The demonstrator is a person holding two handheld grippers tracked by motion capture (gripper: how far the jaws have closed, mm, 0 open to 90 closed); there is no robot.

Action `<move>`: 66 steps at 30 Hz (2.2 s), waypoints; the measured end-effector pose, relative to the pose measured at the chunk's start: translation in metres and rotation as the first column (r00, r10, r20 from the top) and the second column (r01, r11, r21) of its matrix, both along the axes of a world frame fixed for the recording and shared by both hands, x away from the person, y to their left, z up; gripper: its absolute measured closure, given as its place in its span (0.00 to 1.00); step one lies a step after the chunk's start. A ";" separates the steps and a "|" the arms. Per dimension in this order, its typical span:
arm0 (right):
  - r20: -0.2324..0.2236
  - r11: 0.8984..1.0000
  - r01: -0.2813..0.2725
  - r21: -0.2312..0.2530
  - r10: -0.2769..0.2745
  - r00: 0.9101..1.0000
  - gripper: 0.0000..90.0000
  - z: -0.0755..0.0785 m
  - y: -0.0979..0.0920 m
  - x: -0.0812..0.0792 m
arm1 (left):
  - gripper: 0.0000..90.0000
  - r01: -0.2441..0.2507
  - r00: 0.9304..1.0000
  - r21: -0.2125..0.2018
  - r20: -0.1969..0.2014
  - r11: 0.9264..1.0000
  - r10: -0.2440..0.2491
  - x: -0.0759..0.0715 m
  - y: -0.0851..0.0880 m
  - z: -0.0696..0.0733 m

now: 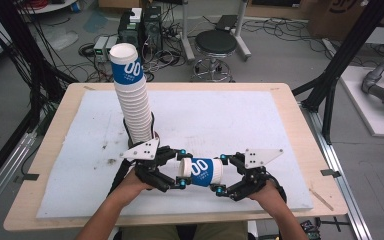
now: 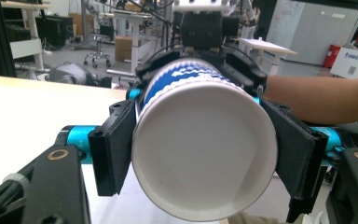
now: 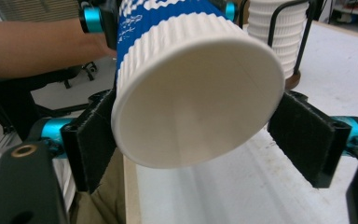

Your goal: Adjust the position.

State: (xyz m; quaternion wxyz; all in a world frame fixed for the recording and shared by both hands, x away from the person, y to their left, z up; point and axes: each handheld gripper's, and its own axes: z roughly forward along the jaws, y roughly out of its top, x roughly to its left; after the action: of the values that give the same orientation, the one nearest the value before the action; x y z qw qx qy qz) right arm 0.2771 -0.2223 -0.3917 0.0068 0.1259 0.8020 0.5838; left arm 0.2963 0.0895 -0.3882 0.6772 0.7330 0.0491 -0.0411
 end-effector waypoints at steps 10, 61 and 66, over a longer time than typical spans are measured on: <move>0.036 1.000 0.002 0.002 -0.002 0.999 0.27 0.004 -0.004 -0.001 | 0.34 -0.003 1.000 0.036 0.003 0.999 0.003 -0.001 0.000 -0.003; 0.162 0.889 -0.031 -0.456 0.118 0.980 0.30 0.061 0.030 0.015 | 0.18 -0.075 0.997 0.449 0.059 0.890 0.055 0.004 -0.019 0.031; 0.160 0.858 -0.043 -0.511 0.144 0.977 0.30 0.068 0.037 0.015 | 0.18 -0.068 0.997 0.488 0.050 0.870 0.050 0.007 -0.025 0.032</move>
State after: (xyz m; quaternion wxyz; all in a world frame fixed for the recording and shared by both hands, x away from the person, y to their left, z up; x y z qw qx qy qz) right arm 0.2923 -0.1850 -0.3241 0.0885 0.0235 0.9274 0.3626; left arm 0.3034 0.0647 -0.3559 0.4714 0.8793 0.0685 0.0063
